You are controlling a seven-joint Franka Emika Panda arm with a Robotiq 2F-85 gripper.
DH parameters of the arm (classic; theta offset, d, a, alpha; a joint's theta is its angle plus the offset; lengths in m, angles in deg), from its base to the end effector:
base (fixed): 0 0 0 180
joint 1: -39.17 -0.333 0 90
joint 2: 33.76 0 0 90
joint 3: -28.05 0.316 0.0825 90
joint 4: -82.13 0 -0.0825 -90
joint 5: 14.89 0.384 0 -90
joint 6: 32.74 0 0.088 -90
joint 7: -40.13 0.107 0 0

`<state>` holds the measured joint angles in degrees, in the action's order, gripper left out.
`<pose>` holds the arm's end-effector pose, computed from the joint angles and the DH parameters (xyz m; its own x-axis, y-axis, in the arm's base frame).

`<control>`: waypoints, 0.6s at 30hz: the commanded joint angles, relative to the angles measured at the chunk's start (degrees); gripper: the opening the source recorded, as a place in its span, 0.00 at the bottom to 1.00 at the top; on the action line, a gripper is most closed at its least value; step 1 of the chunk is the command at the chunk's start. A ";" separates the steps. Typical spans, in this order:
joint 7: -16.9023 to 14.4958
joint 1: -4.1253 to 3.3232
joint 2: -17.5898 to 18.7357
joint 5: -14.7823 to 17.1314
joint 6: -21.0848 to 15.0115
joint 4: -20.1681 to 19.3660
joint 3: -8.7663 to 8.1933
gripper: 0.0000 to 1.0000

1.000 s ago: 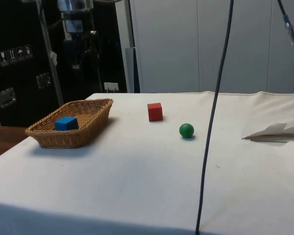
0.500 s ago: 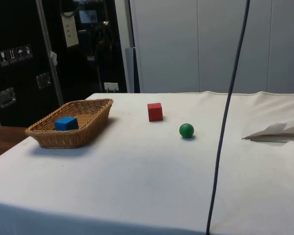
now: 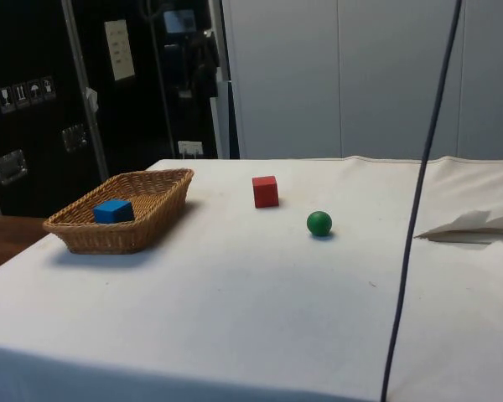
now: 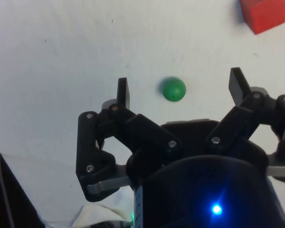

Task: Place all non-red objects into the basket.

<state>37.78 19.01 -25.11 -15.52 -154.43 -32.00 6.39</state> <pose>0.5819 -0.0102 0.3919 0.9996 0.0239 -0.0115 0.0246 -0.9976 0.0644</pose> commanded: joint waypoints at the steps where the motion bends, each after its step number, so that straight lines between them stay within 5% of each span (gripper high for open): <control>1: 0.52 -0.17 -1.09 -0.69 -0.46 -1.38 -0.06 1.00; 18: -0.17 0.00 -8.25 -0.17 -2.81 -12.55 0.23 1.00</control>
<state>37.61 19.01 -32.56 -15.57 -156.50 -43.52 6.67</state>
